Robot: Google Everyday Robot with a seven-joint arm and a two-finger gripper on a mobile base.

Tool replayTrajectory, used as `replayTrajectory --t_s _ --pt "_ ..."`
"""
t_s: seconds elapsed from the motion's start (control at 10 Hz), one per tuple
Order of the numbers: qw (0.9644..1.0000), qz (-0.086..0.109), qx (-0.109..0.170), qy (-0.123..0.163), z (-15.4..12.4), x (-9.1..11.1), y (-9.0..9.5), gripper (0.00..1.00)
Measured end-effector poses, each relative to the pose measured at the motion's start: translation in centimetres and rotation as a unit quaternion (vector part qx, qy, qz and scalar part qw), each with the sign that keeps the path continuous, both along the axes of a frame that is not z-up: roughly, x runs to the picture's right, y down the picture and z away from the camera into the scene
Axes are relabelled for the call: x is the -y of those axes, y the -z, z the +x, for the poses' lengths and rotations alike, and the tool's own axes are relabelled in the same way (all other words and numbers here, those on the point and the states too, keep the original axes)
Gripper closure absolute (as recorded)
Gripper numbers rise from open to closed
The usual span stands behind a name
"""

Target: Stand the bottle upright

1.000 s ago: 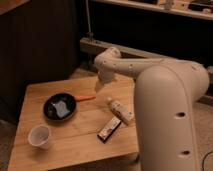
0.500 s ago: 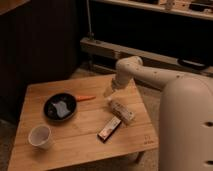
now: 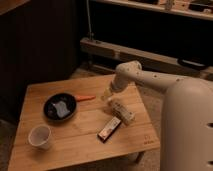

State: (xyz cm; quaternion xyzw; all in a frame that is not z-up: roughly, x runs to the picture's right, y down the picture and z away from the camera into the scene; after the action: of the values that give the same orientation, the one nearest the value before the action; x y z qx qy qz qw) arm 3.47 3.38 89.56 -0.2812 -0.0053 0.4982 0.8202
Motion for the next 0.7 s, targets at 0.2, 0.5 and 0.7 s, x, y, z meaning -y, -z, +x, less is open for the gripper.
replayTrajectory --t_s 0.2,0.5,0.7 --pt "0.9999 -0.001 0.004 0.015 -1.4 -0.9 -0.5 0.20" --pt "0.9996 -0.010 0.006 0.027 -2.5 -2.4 -1.7 0.20" --pt "0.9994 -0.016 0.004 0.030 -2.6 -3.3 -2.9 0.20"
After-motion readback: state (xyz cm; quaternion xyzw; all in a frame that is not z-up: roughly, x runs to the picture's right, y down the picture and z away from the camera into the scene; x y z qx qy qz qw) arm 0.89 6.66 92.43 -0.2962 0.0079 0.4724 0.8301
